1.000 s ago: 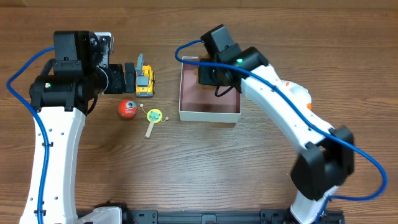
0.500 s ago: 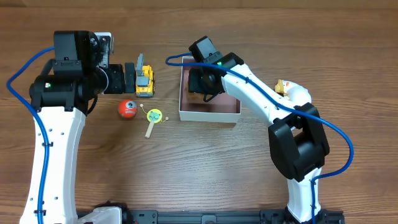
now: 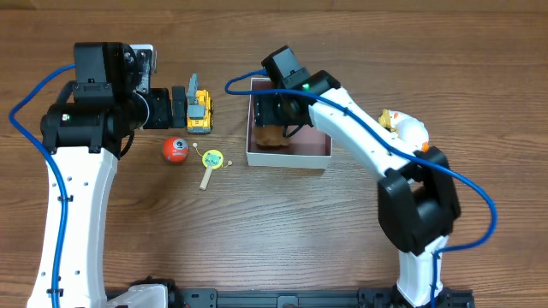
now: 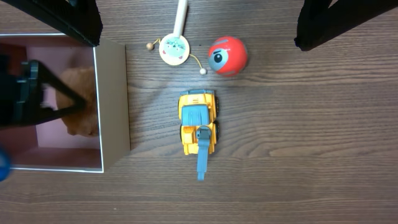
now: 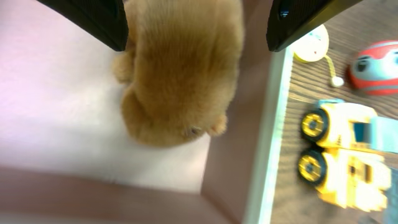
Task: Pack container
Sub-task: 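Carry the bear with right gripper into the box and release, then grasp the white plush duck with right gripper, drop in box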
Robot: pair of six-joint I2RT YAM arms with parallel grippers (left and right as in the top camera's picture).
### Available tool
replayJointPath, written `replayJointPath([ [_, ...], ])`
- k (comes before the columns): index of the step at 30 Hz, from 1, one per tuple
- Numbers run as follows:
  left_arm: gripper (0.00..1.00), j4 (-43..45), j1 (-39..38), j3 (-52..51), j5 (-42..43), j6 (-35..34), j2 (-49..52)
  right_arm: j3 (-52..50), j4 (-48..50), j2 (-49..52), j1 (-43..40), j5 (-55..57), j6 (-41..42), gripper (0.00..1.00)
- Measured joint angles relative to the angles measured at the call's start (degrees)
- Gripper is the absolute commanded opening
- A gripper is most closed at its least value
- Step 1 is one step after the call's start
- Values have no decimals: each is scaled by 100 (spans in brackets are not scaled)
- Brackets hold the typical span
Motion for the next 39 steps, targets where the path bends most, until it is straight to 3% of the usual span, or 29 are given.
replayJointPath([
  [5, 100, 0, 0, 0, 0, -2, 0, 13, -382, -1165, -238, 599, -83, 86],
  [8, 100, 0, 0, 0, 0, -2, 0, 114, -894, -1853, -890, 1182, -105, 100],
  [16, 100, -2, 0, 0, 0, -2, 0, -229, -1447, -1534, -3493, 1137, -542, 100],
  [24, 100, 0, 0, 0, 0, -2, 0, -1547, -914, -949, -4116, 577, -1019, 99],
  [26, 100, 0, 0, 0, 0, -2, 0, -1849, -695, -949, -4109, 422, -1082, 91],
  [27, 100, -4, 0, 0, 0, -2, 0, -1985, -560, -951, -4092, 385, -1126, 81],
  [30, 100, -2, 0, 0, 0, -2, -2, -2457, -240, -951, -4076, 238, -1143, 34],
  [31, 100, 0, 0, 0, 0, -2, 0, -2509, -208, -951, -4076, 181, -1145, 24],
  [33, 100, -2, 0, 0, 0, -2, 0, -2527, -166, -951, -4076, 63, -1143, 13],
  [39, 100, -2, 0, 0, 0, -2, 0, -1958, -1235, -1073, -3956, -404, -1123, 8],
])
